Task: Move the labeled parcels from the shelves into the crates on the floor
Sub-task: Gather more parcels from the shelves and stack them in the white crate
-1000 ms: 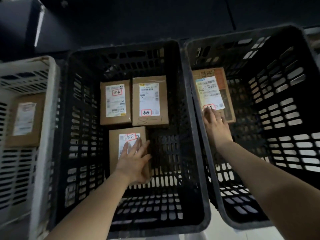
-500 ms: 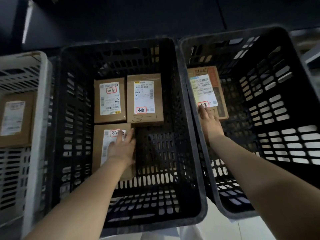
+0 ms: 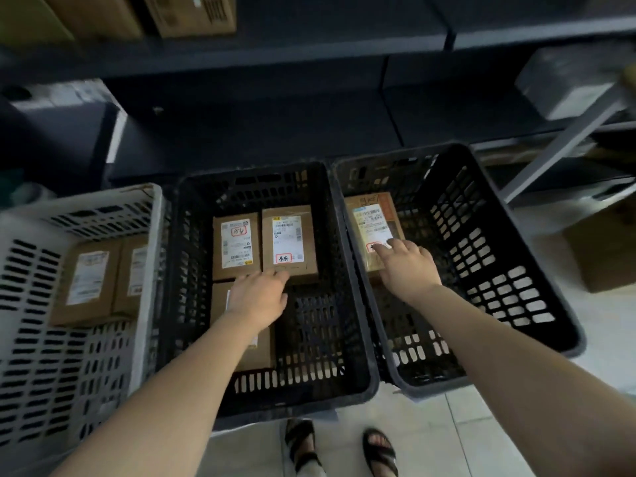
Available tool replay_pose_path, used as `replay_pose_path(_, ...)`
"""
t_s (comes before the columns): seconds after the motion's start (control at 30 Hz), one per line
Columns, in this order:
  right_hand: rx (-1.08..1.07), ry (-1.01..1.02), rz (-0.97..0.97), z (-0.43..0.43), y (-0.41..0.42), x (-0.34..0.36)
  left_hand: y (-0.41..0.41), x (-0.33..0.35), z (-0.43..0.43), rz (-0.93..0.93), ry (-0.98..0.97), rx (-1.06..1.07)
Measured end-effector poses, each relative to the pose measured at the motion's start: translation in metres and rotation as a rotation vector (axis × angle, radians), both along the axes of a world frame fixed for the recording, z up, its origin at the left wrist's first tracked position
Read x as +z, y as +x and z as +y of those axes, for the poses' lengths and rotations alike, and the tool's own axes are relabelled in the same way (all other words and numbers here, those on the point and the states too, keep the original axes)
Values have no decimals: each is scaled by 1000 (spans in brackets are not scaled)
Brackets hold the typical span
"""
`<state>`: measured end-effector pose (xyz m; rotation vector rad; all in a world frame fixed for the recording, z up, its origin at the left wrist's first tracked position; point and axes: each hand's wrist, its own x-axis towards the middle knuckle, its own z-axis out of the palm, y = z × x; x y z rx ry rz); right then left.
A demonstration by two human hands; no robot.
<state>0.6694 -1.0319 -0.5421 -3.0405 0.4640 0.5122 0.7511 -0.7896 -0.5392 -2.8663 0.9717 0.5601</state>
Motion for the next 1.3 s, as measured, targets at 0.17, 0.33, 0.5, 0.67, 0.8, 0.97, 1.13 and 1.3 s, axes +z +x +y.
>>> replay_pose_path(0.17, 115, -17, -111, 20, -21, 70, -35, 75, 21, -128, -63, 89)
replay_pose_path(0.33, 311, 33, -214, 61, -43, 136, -106, 143, 60, -271, -63, 256)
replay_pose_path(0.5, 608, 89, -372, 134, -70, 208, -187, 217, 130, -402, -35, 449)
replay_pose_path(0.67, 895, 202, -527, 250, -111, 285, -281, 297, 221, -548, -40, 627)
replay_pose_path(0.8, 1155, 292, -673, 363, -170, 341, -374, 351, 301, -713, -1, 792)
replay_pose_path(0.97, 1411, 433, -796, 507, -269, 394, -509, 405, 403, -867, 130, 985)
replay_pose_path(1.13, 1587, 587, -846, 622, -369, 424, -636, 440, 489, -925, 243, 1162)
replay_pose_path(1.3, 1768, 663, -791, 727, -462, 442, -737, 454, 563, -966, 307, 1366)
